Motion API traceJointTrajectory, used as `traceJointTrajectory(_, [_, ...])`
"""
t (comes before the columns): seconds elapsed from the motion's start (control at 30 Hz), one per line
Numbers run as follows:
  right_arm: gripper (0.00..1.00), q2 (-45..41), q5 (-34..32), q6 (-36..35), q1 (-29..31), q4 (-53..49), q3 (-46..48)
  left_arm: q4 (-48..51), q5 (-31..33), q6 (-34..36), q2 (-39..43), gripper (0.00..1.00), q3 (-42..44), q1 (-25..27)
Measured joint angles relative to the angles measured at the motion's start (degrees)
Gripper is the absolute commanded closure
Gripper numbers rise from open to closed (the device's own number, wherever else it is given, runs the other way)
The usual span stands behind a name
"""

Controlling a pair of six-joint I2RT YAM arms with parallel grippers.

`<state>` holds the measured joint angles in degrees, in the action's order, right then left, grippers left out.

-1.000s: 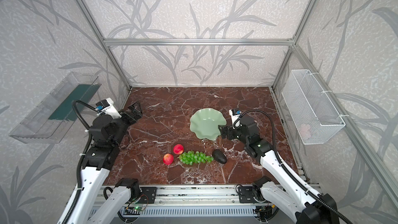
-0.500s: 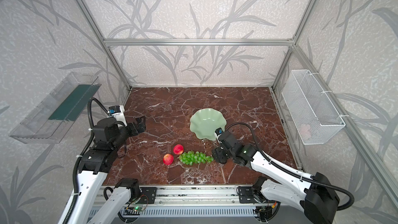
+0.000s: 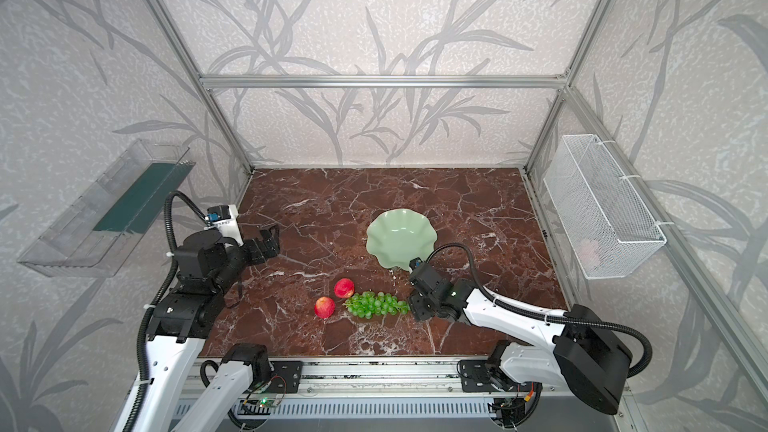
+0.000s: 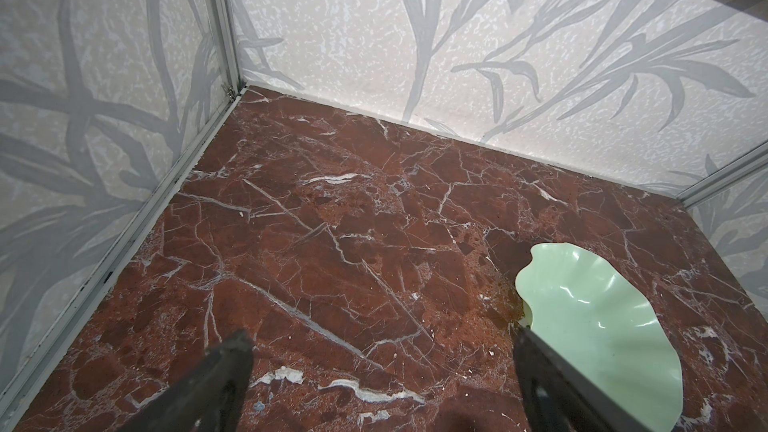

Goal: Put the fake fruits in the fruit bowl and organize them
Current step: 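Lower the right gripper onto the dark avocado while raising the left arm, then carry the avocado with the right gripper into the green bowl and release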

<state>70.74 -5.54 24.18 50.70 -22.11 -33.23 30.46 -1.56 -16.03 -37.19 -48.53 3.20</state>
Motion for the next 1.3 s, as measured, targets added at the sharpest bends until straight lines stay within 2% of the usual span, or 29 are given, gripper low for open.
traceJointTrajectory(0.1, [0.51, 1.09, -0.02, 0.02, 0.42, 0.07, -0.17, -0.02, -0.02, -0.02, 0.15, 0.02, 0.24, 0.00])
traceJointTrajectory(0.2, [0.58, 1.20, -0.42, -0.02, 0.85, -0.92, -0.74, 0.00, -0.02, -0.02, 0.17, 0.02, 0.61, 0.00])
traceJointTrajectory(0.33, [0.59, -1.70, -1.51, -0.04, 1.18, -6.05, -2.19, 0.07, -0.02, -0.02, 0.26, 0.02, 0.72, 0.00])
traceJointTrajectory(0.5, [0.59, -11.50, -4.33, -0.72, 1.20, -10.67, -5.40, 0.02, -0.04, -0.24, 0.26, 0.02, 1.14, 0.00])
traceJointTrajectory(0.63, [0.59, -11.28, -5.64, -3.19, -0.46, -10.43, -11.15, 0.02, -0.04, -0.48, 0.15, 0.02, 1.38, 0.00])
traceJointTrajectory(0.73, [0.59, -5.79, -5.75, -6.05, -3.72, -7.87, -16.57, 0.02, -0.04, -0.52, 0.09, 0.02, 1.40, 0.00])
traceJointTrajectory(0.97, [0.59, 13.99, -3.37, -12.85, -10.82, -1.09, -29.73, 0.04, -0.02, -0.52, -0.31, 0.02, 1.46, 0.00])
traceJointTrajectory(1.3, [0.59, 34.56, -0.59, -15.04, -15.02, 5.86, -38.32, 0.13, -0.09, -0.68, -1.46, 0.02, 1.60, -0.04])
